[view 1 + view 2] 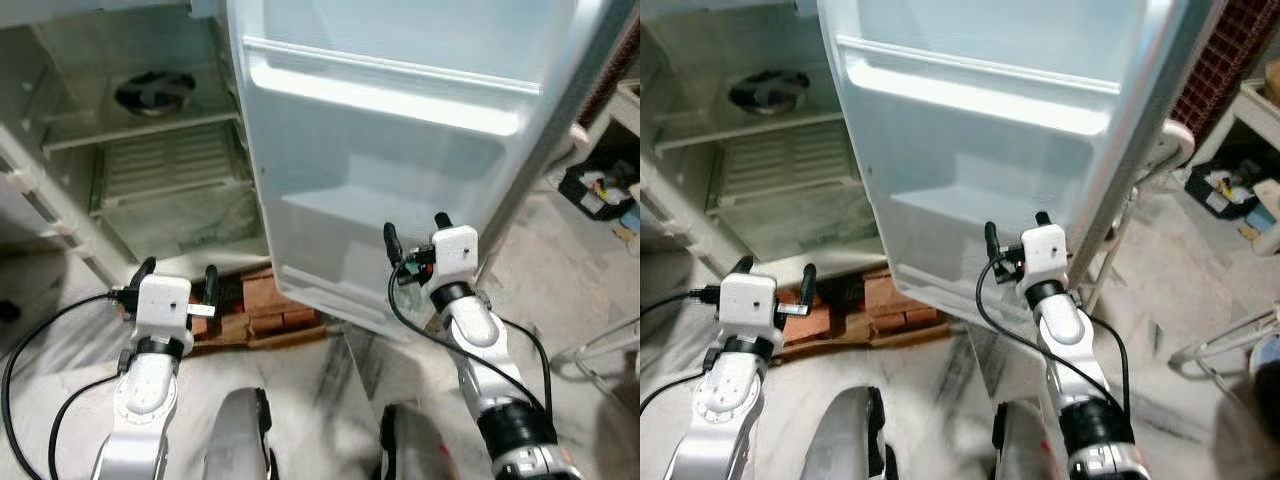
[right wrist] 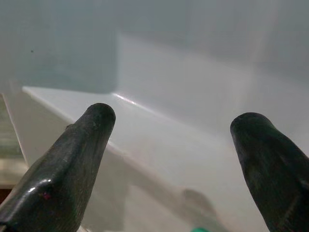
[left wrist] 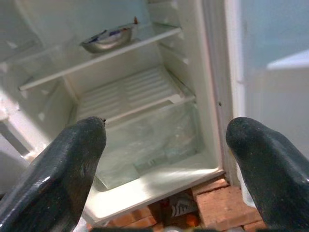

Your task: Restocking fridge

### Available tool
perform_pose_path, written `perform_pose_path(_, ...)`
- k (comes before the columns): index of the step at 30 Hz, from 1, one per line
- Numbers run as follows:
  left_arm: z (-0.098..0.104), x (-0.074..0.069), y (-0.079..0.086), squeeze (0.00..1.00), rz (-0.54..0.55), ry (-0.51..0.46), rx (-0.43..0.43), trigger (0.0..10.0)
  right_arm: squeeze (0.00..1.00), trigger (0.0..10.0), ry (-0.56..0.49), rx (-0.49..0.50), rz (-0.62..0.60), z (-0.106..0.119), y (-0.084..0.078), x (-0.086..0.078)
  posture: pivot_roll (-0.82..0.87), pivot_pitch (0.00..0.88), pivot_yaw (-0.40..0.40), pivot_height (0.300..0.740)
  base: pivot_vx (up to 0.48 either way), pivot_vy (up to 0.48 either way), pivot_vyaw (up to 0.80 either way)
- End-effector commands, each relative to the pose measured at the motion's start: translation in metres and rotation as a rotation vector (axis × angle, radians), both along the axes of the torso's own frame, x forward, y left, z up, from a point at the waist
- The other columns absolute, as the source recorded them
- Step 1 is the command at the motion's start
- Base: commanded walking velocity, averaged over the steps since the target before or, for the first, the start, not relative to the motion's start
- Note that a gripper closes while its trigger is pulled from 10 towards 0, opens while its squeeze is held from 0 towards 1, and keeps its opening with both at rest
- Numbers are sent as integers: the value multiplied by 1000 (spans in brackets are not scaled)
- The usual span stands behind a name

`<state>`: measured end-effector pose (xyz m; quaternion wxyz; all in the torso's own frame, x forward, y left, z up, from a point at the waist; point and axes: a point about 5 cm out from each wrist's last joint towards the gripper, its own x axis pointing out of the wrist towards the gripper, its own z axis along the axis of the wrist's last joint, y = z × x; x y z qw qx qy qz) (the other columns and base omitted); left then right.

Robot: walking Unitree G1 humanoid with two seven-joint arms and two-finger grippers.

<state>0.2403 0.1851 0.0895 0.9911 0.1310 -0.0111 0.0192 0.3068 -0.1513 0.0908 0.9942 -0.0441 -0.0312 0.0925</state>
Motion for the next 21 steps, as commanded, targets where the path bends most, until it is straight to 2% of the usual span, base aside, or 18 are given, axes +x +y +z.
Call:
perform_pose_path(1, -5, -1, -2, 0, -11, 18, 10, 10000, 0, 10000, 6, 20, -15, 1, -2, -1, 34, 24, 14, 692, 0, 0, 0)
perform_pose_path(12, -7, 4, -6, 0, 9, 16, 20, 10000, 0, 10000, 64, 23, -23, -8, -9, -4, 11, 13, 9, 740, 0, 0, 0)
perform_pose_path(21, -11, 6, -6, 0, 21, 27, 24, 10000, 0, 10000, 102, 22, 8, -13, -3, -4, 4, 4, 8, 740, 0, 0, 0)
